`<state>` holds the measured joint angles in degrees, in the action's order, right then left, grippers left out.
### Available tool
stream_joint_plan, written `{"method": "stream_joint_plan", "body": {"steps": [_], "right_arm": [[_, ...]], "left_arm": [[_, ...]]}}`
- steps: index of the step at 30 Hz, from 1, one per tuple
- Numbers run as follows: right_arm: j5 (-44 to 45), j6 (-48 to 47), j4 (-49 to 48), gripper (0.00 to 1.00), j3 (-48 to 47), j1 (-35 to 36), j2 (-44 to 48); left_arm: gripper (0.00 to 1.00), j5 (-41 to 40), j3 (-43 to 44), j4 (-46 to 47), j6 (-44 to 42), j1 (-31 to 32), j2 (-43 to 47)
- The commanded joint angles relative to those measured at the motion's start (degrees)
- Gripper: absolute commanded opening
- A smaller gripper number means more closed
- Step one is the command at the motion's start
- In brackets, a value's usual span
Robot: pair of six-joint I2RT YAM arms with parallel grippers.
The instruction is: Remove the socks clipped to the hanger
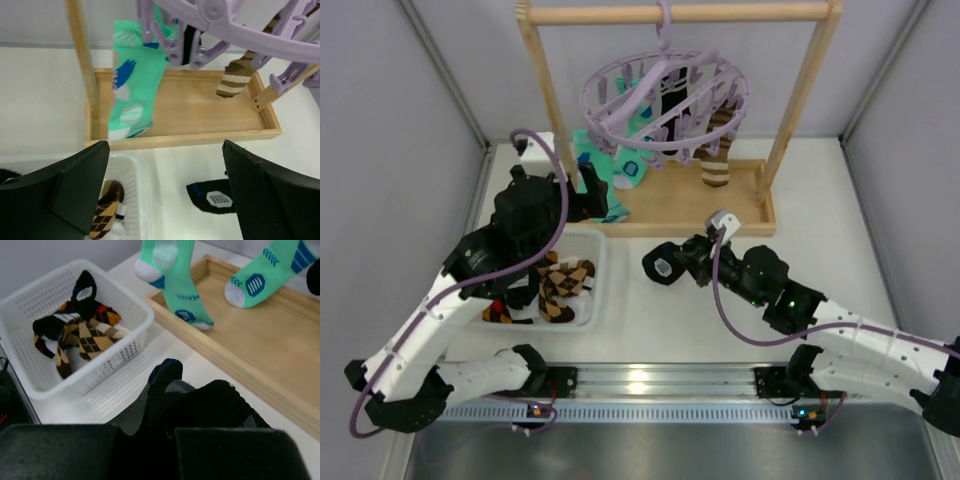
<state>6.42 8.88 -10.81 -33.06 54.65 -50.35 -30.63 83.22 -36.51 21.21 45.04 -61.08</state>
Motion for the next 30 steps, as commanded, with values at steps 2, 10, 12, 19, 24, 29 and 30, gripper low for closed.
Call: {"method": "stream_joint_plan", "body": {"steps": [2, 10, 12, 19, 24, 29, 30], "right_arm": [[-6.0, -2.2, 0.7, 0.00, -10.4, 0.7, -5.6], [-21.8, -1.3, -2.5, 0.00, -26.5, 2.1, -21.8], [-23.2, -1.4, -4.1, 0.00, -31.2, 3.1, -28.0], [-30.3, -0.5, -5.4, 0.00, -48.9, 8.1, -51.3], [-33.6, 6.5, -5.8, 0.00, -60.7, 9.2, -69.3], [-35.0, 11.5, -8.4, 0.00, -63.0, 10.6, -78.4], [-35.1, 12.0, -8.7, 0.00, -63.0, 10.6, -79.0]], "left_arm": [[0.98, -6.7, -3.5, -3.7, -2.6, -0.2, 8.9], [0.98, -13.8, -5.4, -3.3, -6.0, -0.2, 16.9], [0.98, -17.8, -6.6, -2.9, -3.1, -0.2, 19.8], [0.98, -27.6, -11.6, 0.2, -1.4, -0.2, 26.5], [0.98, -32.1, -12.3, 0.7, -1.0, -0.1, 29.9], [0.98, -33.9, -13.5, 0.9, -1.3, -0.1, 30.1], [0.98, -34.1, -13.6, 0.9, -1.3, -0.1, 30.0]]}}
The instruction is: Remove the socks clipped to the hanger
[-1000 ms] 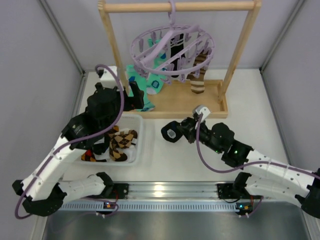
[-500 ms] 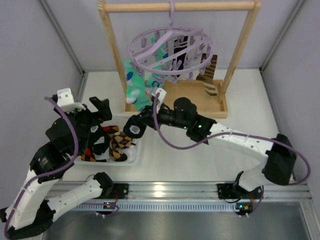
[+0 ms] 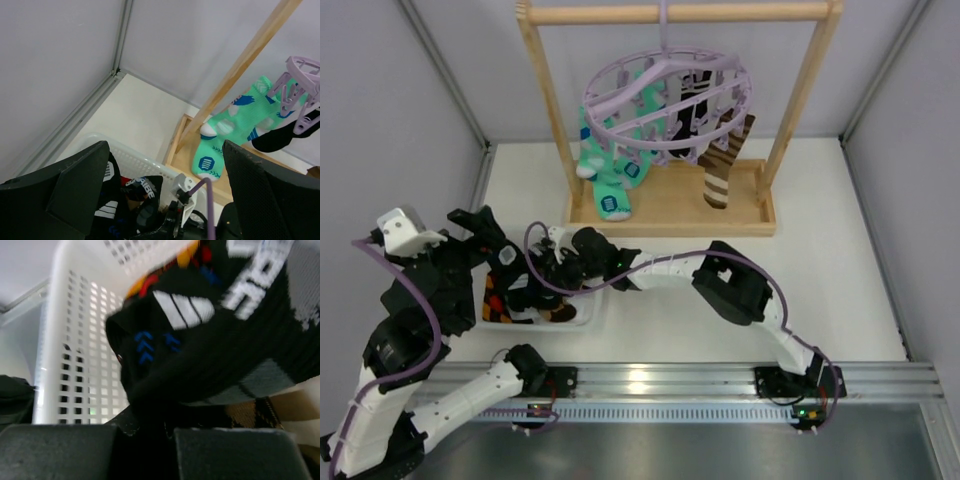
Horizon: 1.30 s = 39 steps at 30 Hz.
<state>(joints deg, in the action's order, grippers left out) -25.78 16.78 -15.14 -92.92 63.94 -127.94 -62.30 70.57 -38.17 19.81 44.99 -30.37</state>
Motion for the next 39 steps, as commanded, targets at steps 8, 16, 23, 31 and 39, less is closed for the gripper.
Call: {"method": "stream_joint_plan", "body": {"steps": [8, 16, 23, 31, 39], "right_arm": [[-0.2, 2.0, -1.5, 0.29, -2.8, 1.4, -0.5], [2.8, -2.4, 2.2, 0.75, 0.0, 1.4, 8.8], [5.8, -4.3, 2.4, 0.88, 6.5, 0.9, 16.9], [6.0, -7.1, 4.8, 0.96, 9.3, 0.7, 20.0], [10.9, -7.6, 5.5, 0.85, 12.2, 0.7, 24.1]], "left_arm": [[0.98, -2.5, -1.7, 2.5, 0.7, -0.1, -0.9], [0.98, -2.6, -1.8, 2.6, 1.1, 0.0, -0.9], [0.98, -1.3, -1.4, 2.6, 1.5, -0.1, -2.1], [0.98, 0.1, -1.1, 2.6, 1.7, -0.1, -3.1], [0.98, 0.9, -1.0, 2.5, 1.1, -0.1, -3.4]]}}
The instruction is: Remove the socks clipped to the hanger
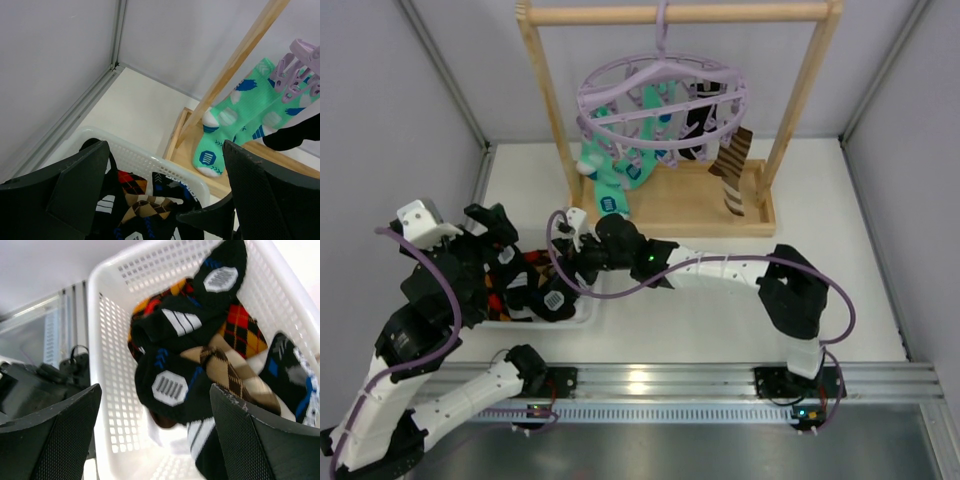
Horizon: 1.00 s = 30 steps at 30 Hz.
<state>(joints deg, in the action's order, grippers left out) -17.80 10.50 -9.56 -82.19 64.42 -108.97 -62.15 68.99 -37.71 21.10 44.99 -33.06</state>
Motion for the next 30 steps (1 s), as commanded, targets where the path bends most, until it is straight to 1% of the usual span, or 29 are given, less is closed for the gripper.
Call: {"method": "stream_joint_plan", "body": {"steps": [1, 5, 8, 9, 11, 12, 13, 14, 15, 16, 17, 18, 20, 21, 25, 26, 27, 29, 30], "right_arm": [[3.5, -1.5, 0.1, 0.83, 2.1, 0.3, 6.0], [8.3, -2.2, -0.9, 0.81, 7.6, 0.2, 11.8], [13.0, -2.1, -1.5, 0.81, 14.1, -0.6, 18.7], [14.4, -1.9, -1.6, 0.81, 17.9, -1.3, 22.8], [15.8, -1.7, -1.2, 0.84, 21.4, -2.8, 27.3], [17.3, -1.6, -0.6, 0.85, 24.6, -3.3, 31.7], [17.4, -1.5, 0.1, 0.87, 26.1, -3.9, 33.9], [19.5, -1.1, 1.6, 0.88, 29.0, -5.2, 36.0], [20.8, -1.0, 2.3, 0.89, 30.3, -5.9, 40.5], [21.3, -0.8, 3.2, 0.92, 31.7, -6.6, 42.7], [21.9, -0.7, 3.9, 0.93, 33.1, -7.7, 45.0], [22.6, -0.7, 5.2, 0.95, 35.8, -8.3, 49.4], [23.5, -0.7, 6.5, 0.99, 38.1, -9.3, 53.6], [24.7, -0.7, 8.3, 0.99, 40.0, -9.7, 57.3], [26.1, -0.7, 12.4, 0.99, 42.9, -10.6, 64.6], [26.2, -0.7, 12.9, 0.99, 43.3, -10.9, 65.7], [26.2, -0.8, 13.3, 0.99, 44.0, -11.0, 67.9], [26.4, -1.4, 14.7, 0.99, 44.7, -11.1, 70.3], [26.5, -1.4, 14.9, 0.99, 45.0, -11.2, 71.0]], "left_arm": [[0.98, 0.9, 0.6, 1.9, 0.1, -0.1, -0.9], [0.98, 4.4, 0.3, 2.0, 1.7, -0.1, -1.7], [0.98, 8.9, -0.7, 2.1, 3.4, 0.0, -3.2], [0.98, 10.3, -1.3, 2.2, 3.8, -0.1, -3.8], [0.99, 14.4, -2.7, 3.6, 4.0, -0.1, -5.7], [0.99, 15.5, -3.2, 4.2, 4.2, 0.0, -7.2], [0.99, 16.4, -3.8, 6.1, 4.6, 0.0, -7.9], [0.98, 18.3, -5.3, 7.6, 4.6, -0.1, -8.7], [0.99, 19.0, -6.5, 9.4, 4.2, 0.0, -9.4], [0.99, 19.4, -8.0, 12.3, 2.6, -0.2, -10.9], [0.99, 20.9, -10.8, 17.8, 1.7, -0.2, -11.8], [0.99, 21.8, -12.0, 20.9, 0.6, -0.2, -13.8], [0.99, 23.8, -14.2, 27.7, -0.8, -0.5, -16.3], [0.99, 24.3, -14.5, 29.5, -1.1, -0.9, -17.8], [0.99, 26.2, -12.5, 34.3, -1.1, -5.0, -29.4], [0.98, 25.8, -10.5, 34.4, -1.1, -5.8, -31.5], [0.98, 23.7, -9.7, 35.2, -1.2, -6.9, -34.9], [0.98, 22.1, -9.1, 37.2, -1.6, -7.7, -37.6], [0.98, 22.5, -9.3, 41.8, -2.2, -8.9, -39.7]]}}
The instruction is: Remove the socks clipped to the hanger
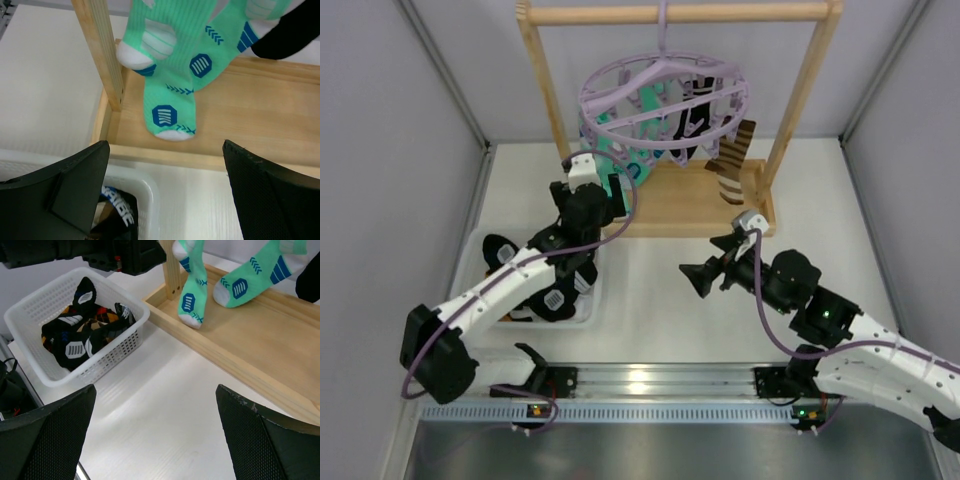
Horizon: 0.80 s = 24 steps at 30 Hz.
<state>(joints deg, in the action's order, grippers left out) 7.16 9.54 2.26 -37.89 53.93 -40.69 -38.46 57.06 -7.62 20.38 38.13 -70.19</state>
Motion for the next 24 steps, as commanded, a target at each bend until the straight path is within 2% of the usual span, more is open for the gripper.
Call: {"method": "stream_joint_plan", "body": {"steps": [1, 6, 13, 24], "right_arm": [[1.5, -0.7, 3.4, 0.99, 0.9, -0.7, 3.2], [2.4, -1.6, 3.6, 0.99, 1.8, -0.9, 4.3], [0.8, -2.2, 1.3, 0.99, 2.7, -1.0, 3.0], [-2.6, -4.4, -0.5, 0.99, 3.5, -1.2, 0.9]], "left_arm": [[0.98, -1.4, 2.6, 13.2, -2.4, -2.8, -3.7], [0.98, -1.4, 3.8, 20.3, -4.0, -5.9, -12.4], [0.98, -3.3, 5.0, 32.0, -7.5, -7.0, -21.8], [0.98, -16.5, 11.6, 46.5, -15.4, -7.9, -38.0]]}}
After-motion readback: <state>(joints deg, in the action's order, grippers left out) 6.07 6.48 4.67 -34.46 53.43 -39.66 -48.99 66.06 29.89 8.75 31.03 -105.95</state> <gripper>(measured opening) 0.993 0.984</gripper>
